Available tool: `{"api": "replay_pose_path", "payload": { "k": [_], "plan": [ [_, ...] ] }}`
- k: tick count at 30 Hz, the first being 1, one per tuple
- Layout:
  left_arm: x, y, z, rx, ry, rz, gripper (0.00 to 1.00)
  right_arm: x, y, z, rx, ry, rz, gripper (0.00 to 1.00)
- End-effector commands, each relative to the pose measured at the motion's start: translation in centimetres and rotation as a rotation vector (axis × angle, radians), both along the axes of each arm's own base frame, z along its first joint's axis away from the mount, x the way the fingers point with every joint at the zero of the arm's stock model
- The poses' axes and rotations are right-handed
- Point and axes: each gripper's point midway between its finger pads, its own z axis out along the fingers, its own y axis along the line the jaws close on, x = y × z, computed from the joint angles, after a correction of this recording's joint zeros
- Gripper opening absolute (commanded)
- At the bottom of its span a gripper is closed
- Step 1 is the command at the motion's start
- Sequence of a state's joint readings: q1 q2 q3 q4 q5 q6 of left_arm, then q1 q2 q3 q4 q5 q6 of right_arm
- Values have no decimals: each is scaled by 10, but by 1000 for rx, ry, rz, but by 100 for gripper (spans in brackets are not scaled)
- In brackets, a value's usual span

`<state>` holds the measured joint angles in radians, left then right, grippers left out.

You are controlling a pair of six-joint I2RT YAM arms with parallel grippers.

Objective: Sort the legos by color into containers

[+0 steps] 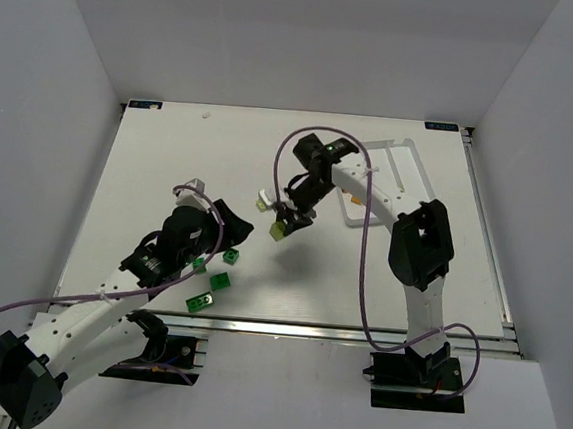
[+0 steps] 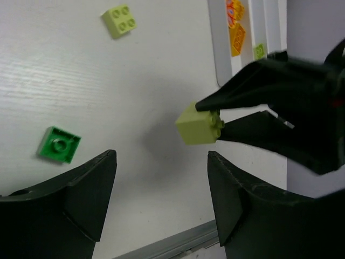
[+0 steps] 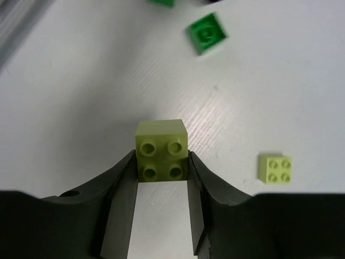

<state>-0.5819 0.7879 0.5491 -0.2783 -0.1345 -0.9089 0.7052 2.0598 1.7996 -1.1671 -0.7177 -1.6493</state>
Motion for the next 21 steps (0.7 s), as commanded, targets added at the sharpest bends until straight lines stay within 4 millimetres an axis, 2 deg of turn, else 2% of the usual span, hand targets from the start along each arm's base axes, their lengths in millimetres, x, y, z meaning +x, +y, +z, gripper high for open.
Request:
{"api": "replay_pose_path", "payload": {
  "k": [1,2,4,5,7,8,12,13,17,21],
  "plan": [
    [14,-30,42,-40,-219,-155,78,-10,-3,42,-28,423,-306,0],
    [16,-31,40,-18,-228,-171,78,-9,-4,46,-35,475,-351,0],
    [22,-37,62,-15,-344,-203,79,0,-9,55,-60,613,-488,0],
    [24,-38,66,-3,-372,-209,80,7,-9,63,-29,668,-517,0],
    [23,-44,77,0,-448,-263,80,6,-7,73,-9,780,-535,0],
    [24,-46,79,8,-471,-272,81,11,-12,83,-4,830,-562,0],
    [28,-56,91,-47,-539,-317,82,12,-11,104,48,933,-562,0],
    [30,-63,86,-51,-525,-342,82,12,-11,113,70,951,-559,0],
    [26,-88,89,-122,-533,-463,82,13,-8,133,101,1033,-554,0],
    [23,-99,91,-169,-548,-505,82,12,-10,144,123,1073,-541,0]
  ]
}}
